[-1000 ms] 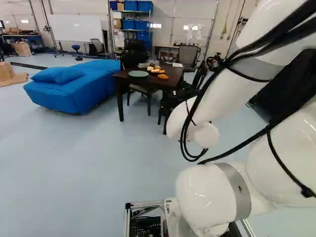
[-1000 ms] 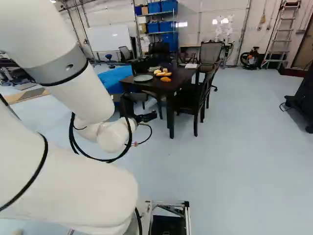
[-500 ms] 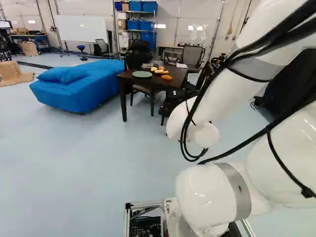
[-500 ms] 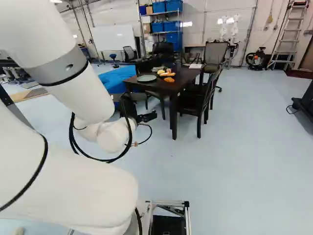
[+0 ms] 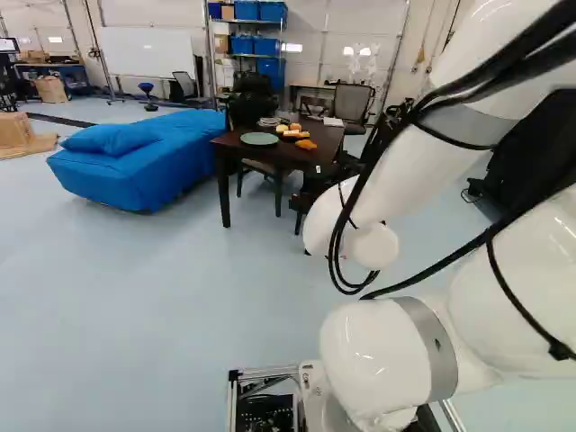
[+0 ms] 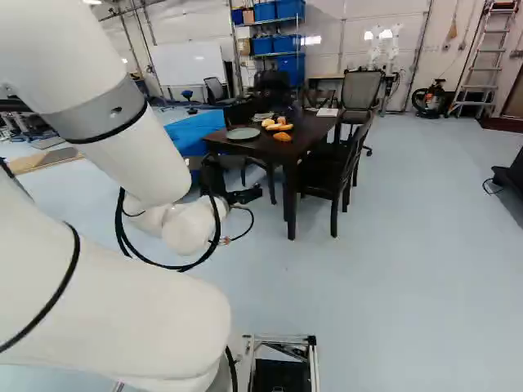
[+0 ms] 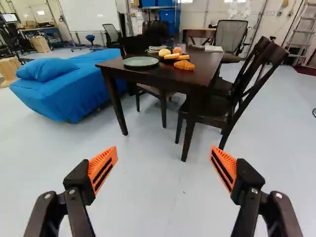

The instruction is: Move the croissant to the empty plate

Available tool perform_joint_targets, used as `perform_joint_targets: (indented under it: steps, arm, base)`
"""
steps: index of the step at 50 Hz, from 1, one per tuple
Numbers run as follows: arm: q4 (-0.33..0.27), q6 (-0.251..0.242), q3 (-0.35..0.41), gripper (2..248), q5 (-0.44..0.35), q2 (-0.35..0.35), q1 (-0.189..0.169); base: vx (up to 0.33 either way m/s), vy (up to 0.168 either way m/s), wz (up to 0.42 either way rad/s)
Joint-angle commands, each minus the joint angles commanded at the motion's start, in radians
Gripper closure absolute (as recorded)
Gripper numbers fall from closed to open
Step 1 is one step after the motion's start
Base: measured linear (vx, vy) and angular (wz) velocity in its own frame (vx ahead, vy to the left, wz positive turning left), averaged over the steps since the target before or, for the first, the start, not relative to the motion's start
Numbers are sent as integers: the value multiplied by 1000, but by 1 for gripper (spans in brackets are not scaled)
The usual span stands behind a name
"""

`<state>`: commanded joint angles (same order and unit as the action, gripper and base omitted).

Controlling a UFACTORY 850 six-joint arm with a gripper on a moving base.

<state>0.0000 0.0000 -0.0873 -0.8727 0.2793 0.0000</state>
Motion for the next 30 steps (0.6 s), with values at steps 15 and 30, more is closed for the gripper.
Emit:
perform_joint_targets:
  steps: [15, 30]
  arm:
    - [0, 0, 0, 3, 0, 0, 0]
    - [0, 0, 0, 3, 0, 0, 0]
  base:
    - [0, 0, 0]
    - [0, -1, -19]
